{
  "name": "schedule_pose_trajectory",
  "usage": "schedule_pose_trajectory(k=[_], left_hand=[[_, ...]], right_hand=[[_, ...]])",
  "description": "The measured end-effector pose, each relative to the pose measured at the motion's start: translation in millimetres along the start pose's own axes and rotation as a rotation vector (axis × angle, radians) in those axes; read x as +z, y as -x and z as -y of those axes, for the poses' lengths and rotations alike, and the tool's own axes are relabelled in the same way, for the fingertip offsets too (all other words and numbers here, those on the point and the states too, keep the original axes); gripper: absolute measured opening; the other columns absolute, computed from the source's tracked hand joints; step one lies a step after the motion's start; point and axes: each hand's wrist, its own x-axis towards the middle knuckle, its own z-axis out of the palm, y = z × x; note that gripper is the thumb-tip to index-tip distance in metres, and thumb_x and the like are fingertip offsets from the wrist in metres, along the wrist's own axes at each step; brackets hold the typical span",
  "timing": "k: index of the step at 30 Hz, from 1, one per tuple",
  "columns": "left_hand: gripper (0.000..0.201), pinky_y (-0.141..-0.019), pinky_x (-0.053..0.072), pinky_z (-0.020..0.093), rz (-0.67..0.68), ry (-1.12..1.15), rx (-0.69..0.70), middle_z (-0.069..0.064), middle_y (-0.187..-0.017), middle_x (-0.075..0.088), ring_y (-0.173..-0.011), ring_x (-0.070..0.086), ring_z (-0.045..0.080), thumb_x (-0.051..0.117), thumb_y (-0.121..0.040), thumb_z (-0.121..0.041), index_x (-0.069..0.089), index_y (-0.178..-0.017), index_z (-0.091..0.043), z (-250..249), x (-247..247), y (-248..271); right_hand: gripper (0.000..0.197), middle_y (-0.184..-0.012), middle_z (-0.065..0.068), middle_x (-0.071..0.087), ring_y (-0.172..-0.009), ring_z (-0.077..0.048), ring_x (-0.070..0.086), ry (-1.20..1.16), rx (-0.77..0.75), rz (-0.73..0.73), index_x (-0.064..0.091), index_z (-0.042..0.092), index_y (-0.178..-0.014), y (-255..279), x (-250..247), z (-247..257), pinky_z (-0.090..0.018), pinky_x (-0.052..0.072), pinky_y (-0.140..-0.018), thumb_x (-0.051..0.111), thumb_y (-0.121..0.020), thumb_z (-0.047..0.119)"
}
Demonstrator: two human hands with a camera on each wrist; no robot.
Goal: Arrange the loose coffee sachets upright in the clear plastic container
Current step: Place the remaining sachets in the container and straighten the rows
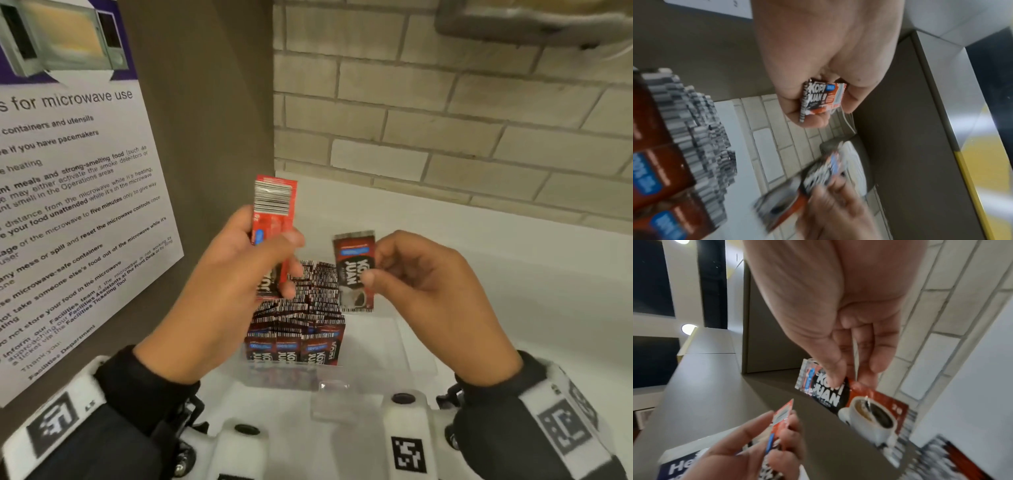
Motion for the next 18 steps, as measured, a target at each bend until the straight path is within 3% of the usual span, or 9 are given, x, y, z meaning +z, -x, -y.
schedule_pose_trajectory(k=[2, 5, 8, 11, 13, 18], left_hand=[[0.016, -0.054, 0.046, 0.027, -0.037, 0.082, 0.007, 0.003, -0.077, 0.063, -0.061, 0.055, 0.015, 0.059, -0.076, -0.020, 0.061, -0.091, -0.020, -3, -8, -1], [0.020, -0.050, 0.048, 0.023, -0.082, 0.146, 0.009, 0.002, -0.079, 0.063, -0.062, 0.056, 0.013, 0.062, -0.078, -0.015, 0.059, -0.097, -0.016, -2, -18, -2], [0.022, -0.050, 0.048, 0.022, -0.100, 0.158, -0.002, 0.002, -0.078, 0.063, -0.061, 0.056, 0.013, 0.054, -0.075, -0.017, 0.059, -0.096, -0.016, 2, -20, 0], [0.019, -0.050, 0.049, 0.023, -0.096, 0.153, -0.024, 0.003, -0.080, 0.062, -0.062, 0.057, 0.014, 0.058, -0.079, -0.015, 0.060, -0.098, -0.015, 6, -20, 2], [0.018, -0.050, 0.049, 0.023, -0.093, 0.169, -0.041, 0.004, -0.080, 0.062, -0.061, 0.058, 0.015, 0.057, -0.079, -0.015, 0.059, -0.097, -0.014, 8, -20, 3], [0.025, -0.052, 0.054, 0.026, -0.108, 0.231, -0.094, 0.005, -0.078, 0.062, -0.061, 0.061, 0.016, 0.037, -0.093, -0.009, 0.060, -0.100, -0.013, 12, -22, 3]], right_hand=[[0.020, -0.075, 0.000, 0.066, -0.069, -0.024, 0.064, -0.014, 0.073, -0.025, 0.060, 0.021, -0.076, 7, 0, -13, -0.042, 0.054, -0.071, 0.069, -0.080, 0.003], [0.025, -0.071, -0.002, 0.066, -0.068, -0.028, 0.064, -0.010, 0.184, -0.029, 0.059, 0.023, -0.074, 19, 9, -32, -0.043, 0.053, -0.070, 0.071, -0.078, 0.001], [0.023, -0.068, -0.002, 0.067, -0.065, -0.018, 0.066, 0.014, 0.259, 0.009, 0.060, 0.021, -0.071, 26, 24, -41, -0.040, 0.053, -0.069, 0.070, -0.077, 0.001], [0.023, -0.068, 0.004, 0.065, -0.063, -0.011, 0.067, 0.028, 0.300, 0.065, 0.062, 0.020, -0.068, 30, 37, -42, -0.024, 0.054, -0.064, 0.068, -0.079, 0.001], [0.022, -0.066, 0.008, 0.063, -0.058, -0.004, 0.062, 0.100, 0.286, 0.101, 0.061, 0.020, -0.069, 32, 43, -41, -0.009, 0.044, -0.056, 0.068, -0.079, 0.002], [0.021, -0.066, 0.006, 0.068, -0.057, -0.001, 0.058, 0.205, 0.287, 0.146, 0.056, 0.029, -0.078, 36, 45, -40, -0.011, 0.040, -0.057, 0.067, -0.080, 0.011]])
